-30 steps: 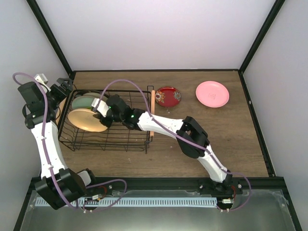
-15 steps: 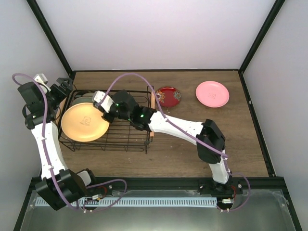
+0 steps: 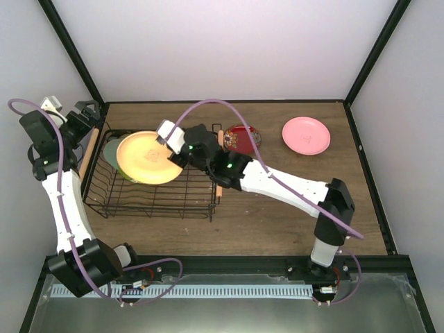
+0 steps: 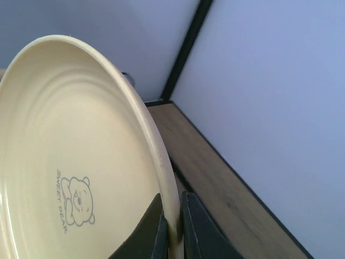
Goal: Unload the plates from the dish rack
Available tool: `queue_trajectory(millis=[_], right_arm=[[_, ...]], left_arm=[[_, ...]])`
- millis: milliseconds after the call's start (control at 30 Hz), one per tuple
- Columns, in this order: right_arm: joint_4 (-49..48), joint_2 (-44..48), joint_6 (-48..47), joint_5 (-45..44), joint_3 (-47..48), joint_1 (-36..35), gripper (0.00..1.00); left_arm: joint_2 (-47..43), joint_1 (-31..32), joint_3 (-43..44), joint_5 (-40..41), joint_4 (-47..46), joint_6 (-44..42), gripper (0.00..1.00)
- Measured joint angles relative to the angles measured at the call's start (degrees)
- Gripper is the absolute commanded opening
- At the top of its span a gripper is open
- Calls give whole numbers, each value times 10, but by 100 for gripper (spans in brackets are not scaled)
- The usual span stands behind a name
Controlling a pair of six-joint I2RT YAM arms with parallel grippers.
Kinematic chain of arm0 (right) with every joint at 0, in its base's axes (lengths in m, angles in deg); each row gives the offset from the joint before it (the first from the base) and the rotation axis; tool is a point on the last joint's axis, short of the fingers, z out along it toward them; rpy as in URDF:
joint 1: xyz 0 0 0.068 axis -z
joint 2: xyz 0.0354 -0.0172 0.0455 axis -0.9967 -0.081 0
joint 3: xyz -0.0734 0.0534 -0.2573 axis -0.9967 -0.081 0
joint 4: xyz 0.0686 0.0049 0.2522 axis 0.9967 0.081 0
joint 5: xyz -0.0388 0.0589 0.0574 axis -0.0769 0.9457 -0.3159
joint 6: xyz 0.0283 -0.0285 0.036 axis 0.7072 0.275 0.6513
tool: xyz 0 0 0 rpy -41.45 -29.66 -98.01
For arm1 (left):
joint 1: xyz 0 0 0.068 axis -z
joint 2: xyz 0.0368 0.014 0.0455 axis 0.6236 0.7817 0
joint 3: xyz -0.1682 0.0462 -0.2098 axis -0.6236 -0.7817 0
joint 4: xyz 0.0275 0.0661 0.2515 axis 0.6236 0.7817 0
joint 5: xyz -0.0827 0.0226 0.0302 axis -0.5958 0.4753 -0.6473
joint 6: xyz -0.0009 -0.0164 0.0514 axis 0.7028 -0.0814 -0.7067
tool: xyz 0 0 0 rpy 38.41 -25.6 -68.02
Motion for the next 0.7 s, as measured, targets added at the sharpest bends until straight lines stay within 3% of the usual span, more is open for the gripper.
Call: queue_trajectory(millis=[233, 533, 600, 700], right_arm=[[57, 73, 46, -10, 38, 108, 1], [185, 40, 228, 29, 212, 396, 1], [221, 18, 292, 67, 212, 477, 1], [248, -1, 366, 115, 138, 575, 1]], left_arm=[[14, 0, 9, -4, -26, 16, 100], [21, 0, 9, -7, -39, 22, 100], [21, 0, 9, -7, -40, 22, 100], [20, 0, 9, -8, -40, 21, 100]])
